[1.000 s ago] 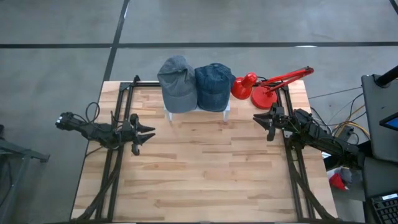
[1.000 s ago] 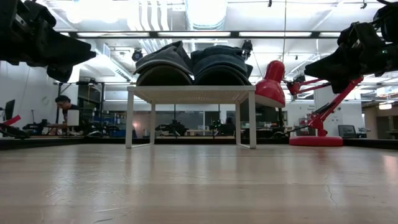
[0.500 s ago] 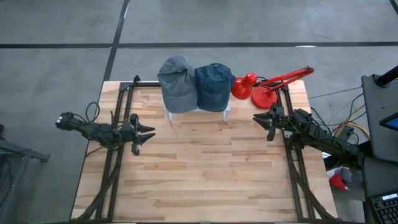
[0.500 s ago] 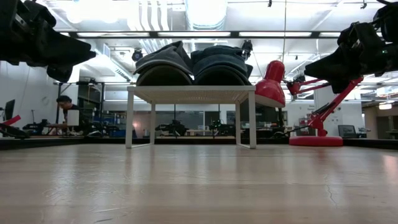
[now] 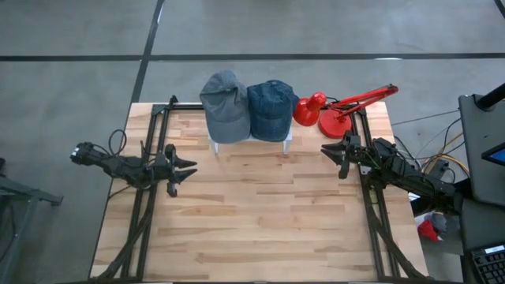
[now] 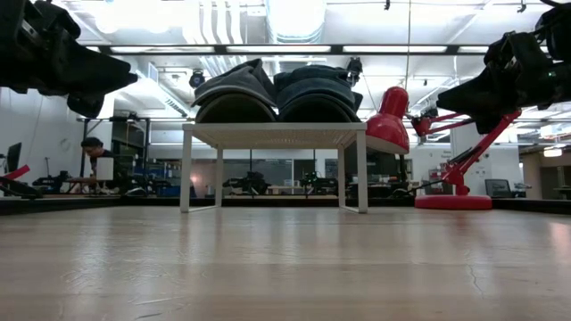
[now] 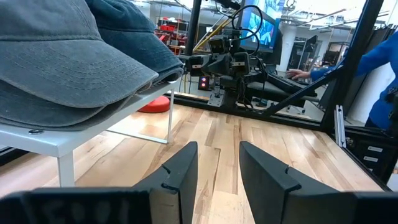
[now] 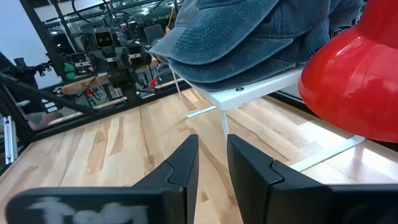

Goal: Pick & Place hat
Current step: Return to Home Position

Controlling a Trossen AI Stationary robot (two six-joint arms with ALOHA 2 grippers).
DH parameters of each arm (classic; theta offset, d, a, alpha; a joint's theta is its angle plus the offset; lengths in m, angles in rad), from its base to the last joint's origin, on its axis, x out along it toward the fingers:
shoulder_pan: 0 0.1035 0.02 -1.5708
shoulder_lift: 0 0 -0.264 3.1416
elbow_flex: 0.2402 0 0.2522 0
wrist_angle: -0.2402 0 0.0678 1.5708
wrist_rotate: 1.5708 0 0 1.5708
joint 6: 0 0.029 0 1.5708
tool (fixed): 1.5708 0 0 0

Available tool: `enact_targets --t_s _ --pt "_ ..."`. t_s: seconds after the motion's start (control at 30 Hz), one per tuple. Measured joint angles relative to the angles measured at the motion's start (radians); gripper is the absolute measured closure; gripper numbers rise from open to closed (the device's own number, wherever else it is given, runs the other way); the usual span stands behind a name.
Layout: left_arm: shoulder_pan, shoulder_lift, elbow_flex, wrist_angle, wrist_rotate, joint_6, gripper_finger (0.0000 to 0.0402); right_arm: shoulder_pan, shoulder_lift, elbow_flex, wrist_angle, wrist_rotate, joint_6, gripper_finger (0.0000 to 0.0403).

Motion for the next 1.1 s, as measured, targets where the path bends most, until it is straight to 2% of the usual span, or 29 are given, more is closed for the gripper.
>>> enact_targets --t_s 0.43,1.1 --pt "0.0 0.0 0.0 0.0 0.0 0.0 0.028 0.0 0.001 0.0 0.0 0.0 0.0 0.0339" --pt "0.001 0.0 0.0 0.0 0.0 0.0 0.028 0.0 0.0 0.0 0.0 0.0 0.0 0.0311"
